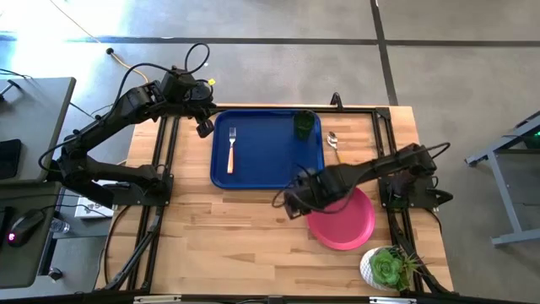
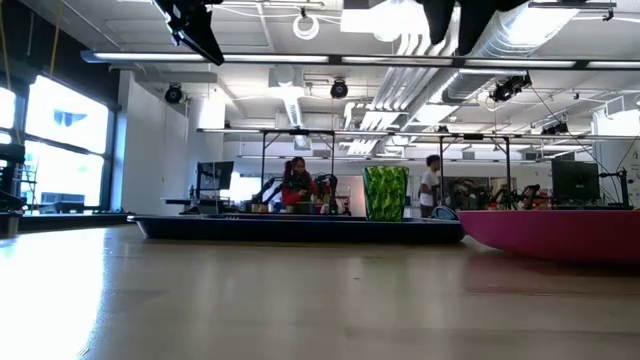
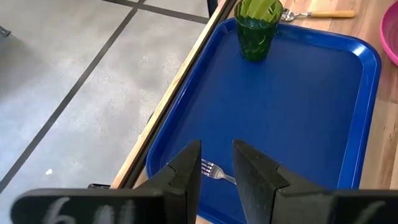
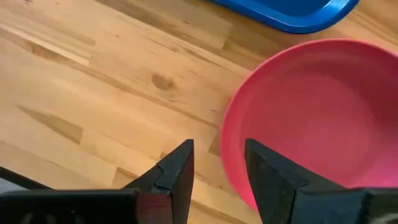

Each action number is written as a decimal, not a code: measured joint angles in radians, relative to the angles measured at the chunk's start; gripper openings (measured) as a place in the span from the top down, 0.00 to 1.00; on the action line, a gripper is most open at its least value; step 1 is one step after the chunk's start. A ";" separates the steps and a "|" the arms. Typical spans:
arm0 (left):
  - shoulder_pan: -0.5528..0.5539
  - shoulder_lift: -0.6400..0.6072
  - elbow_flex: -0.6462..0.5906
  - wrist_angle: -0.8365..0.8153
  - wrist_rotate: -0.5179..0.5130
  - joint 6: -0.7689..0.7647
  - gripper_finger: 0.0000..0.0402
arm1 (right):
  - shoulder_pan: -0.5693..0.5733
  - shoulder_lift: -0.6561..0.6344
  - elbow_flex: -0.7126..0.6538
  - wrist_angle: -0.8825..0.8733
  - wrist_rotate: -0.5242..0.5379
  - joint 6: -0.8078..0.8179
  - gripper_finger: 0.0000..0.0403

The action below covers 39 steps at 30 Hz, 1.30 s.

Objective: Pick and place plate/cup/fork/spoon on tray
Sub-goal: Put the pink plate on the blue tray

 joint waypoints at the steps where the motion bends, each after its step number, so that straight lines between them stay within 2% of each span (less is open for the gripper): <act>1: 0.000 0.000 0.000 0.000 0.000 -0.005 0.80 | 0.012 0.000 0.000 -0.001 0.006 0.012 0.65; 6: 0.000 0.000 0.000 0.000 0.000 -0.020 0.80 | 0.064 0.017 0.000 -0.004 0.016 0.074 0.59; 14: 0.000 0.000 0.000 0.000 0.000 -0.022 0.80 | 0.112 0.110 -0.001 0.002 -0.021 0.107 0.59; 23: 0.000 0.000 0.000 0.000 0.000 -0.022 0.80 | 0.116 0.245 -0.001 0.016 -0.072 0.062 0.60; 39: 0.000 0.000 0.000 0.000 0.000 -0.022 0.80 | 0.104 0.417 -0.001 -0.003 -0.085 0.016 0.60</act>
